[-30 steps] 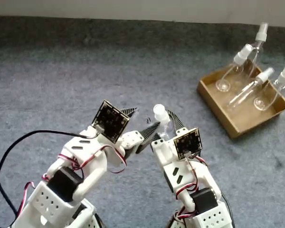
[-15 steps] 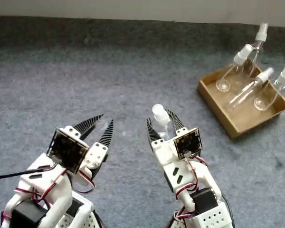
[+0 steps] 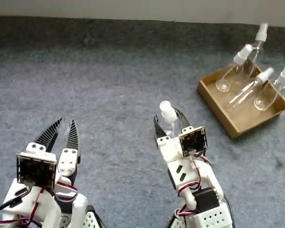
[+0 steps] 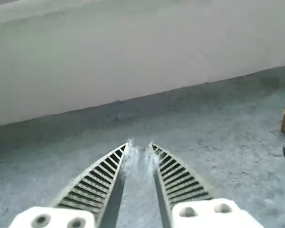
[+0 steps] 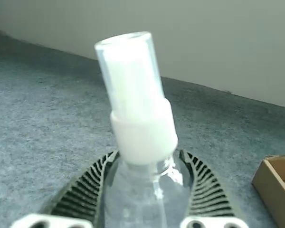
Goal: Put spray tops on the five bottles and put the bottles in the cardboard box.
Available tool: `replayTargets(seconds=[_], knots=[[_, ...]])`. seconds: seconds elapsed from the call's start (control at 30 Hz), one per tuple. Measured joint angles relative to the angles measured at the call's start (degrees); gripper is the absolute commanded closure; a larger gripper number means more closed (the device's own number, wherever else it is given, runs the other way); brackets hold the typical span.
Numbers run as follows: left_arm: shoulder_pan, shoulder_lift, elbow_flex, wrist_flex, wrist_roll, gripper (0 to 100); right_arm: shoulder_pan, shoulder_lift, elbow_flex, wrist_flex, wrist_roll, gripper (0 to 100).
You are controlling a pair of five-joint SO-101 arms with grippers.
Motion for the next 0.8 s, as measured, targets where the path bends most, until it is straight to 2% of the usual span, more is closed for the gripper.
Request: replayTargets(seconds=[0.17,0.37,0.63,0.8], knots=[[-4.0,-1.2,4.2,0.0,0.0,97,3.5,0.0,0.0,1.2,0.0,90.0],[-5.0,-1.2,13.5,0.0,0.0,96,11.2,0.0,-5.5,7.8,0.0,90.0],[-5.0,-1.2,28.0,0.0,0.0,96,21.9,0.0,-18.2,7.8,0.0,90.0],[-5.0,-1.2,33.2,0.0,0.0,96,27.8,3.3,-20.8,2.3,0.0,90.0]])
